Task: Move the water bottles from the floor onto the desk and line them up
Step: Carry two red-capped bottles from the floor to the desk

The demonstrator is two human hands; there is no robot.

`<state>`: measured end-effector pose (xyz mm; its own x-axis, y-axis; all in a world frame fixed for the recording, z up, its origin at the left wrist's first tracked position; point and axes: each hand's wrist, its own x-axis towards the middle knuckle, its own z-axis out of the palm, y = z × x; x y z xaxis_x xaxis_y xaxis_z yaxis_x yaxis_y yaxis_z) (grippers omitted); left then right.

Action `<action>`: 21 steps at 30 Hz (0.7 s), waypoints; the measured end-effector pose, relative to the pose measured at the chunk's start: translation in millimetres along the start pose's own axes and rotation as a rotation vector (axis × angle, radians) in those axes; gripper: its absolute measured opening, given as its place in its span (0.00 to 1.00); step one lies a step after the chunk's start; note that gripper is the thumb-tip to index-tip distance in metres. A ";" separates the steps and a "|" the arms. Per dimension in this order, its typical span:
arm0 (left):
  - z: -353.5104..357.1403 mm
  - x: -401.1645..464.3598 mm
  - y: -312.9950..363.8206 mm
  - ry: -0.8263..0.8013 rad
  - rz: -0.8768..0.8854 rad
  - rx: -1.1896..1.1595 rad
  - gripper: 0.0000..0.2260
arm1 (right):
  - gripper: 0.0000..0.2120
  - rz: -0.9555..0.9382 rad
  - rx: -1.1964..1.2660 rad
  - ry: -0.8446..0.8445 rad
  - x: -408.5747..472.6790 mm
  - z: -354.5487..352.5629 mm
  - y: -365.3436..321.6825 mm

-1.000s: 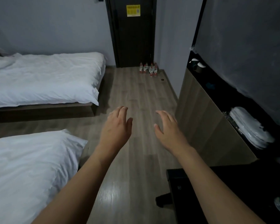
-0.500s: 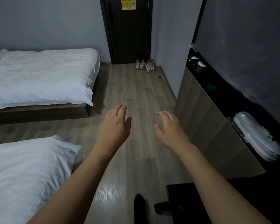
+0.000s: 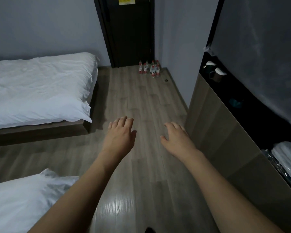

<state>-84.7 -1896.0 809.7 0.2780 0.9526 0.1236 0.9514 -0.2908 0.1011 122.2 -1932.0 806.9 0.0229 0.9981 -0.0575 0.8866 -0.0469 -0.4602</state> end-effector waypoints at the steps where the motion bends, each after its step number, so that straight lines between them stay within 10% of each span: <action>1: 0.0 12.8 -3.8 -0.004 -0.007 0.002 0.22 | 0.26 0.004 -0.002 -0.007 12.0 -1.7 -0.2; 21: 23.8 263.5 -117.7 -0.061 -0.035 -0.004 0.21 | 0.27 -0.004 -0.124 -0.113 285.1 -10.9 -48.4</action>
<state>-120.3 -1608.6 806.9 0.2520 0.9659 0.0600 0.9602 -0.2572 0.1085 90.9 -1644.7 822.3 -0.0264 0.9870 -0.1584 0.9370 -0.0308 -0.3479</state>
